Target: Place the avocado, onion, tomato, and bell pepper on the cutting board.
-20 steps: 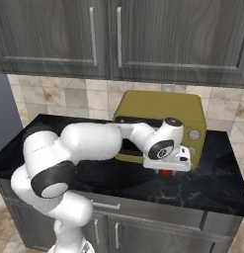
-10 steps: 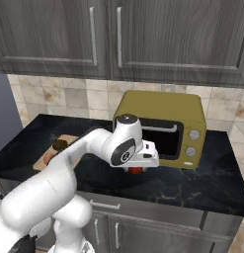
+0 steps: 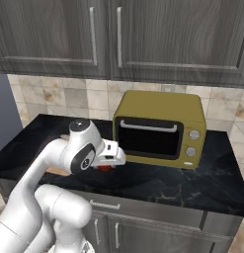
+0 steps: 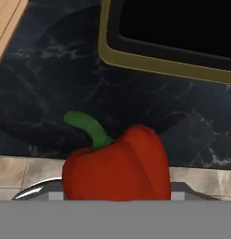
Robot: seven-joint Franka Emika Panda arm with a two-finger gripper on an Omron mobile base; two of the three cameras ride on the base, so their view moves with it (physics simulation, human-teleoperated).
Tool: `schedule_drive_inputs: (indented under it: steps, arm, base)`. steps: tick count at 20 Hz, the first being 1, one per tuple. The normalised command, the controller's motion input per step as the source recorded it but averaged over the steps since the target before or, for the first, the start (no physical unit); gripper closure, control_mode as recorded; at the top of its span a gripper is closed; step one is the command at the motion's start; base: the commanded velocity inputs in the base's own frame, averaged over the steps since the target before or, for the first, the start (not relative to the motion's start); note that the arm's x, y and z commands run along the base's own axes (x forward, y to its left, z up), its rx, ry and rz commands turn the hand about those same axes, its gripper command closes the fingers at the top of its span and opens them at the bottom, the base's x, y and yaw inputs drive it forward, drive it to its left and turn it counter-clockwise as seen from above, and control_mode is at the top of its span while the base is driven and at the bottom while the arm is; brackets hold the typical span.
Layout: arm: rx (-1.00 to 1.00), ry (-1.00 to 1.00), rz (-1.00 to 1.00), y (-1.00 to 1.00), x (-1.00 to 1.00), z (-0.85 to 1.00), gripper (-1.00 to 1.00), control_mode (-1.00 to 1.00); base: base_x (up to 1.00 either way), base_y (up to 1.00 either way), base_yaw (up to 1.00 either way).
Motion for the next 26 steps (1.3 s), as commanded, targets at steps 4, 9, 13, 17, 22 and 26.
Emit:
schedule_drive_inputs:
  steps: [4,9,13,17,22,26]
  arm:
    - [0.08,0.07,0.01,0.55,0.23,0.61,1.0,-1.0]
    - [0.05,0.12,0.06,0.53,0.15,0.38,1.0,-1.0]
    - [0.05,0.16,0.1,0.53,0.13,0.15,1.0,-1.0]
    - [0.06,0.16,0.1,0.56,0.06,0.02,1.0,-1.0]
    - [0.06,0.16,0.09,0.6,0.08,0.0,1.0,-1.0]
    - [0.07,0.16,0.1,0.49,0.25,-0.07,1.0,-1.0]
  base:
    - [0.0,0.0,0.0]
    - [0.0,0.0,0.0]
    - [0.0,0.0,0.0]
    - [0.0,0.0,0.0]
    - [0.0,0.0,0.0]
    - [0.0,0.0,0.0]
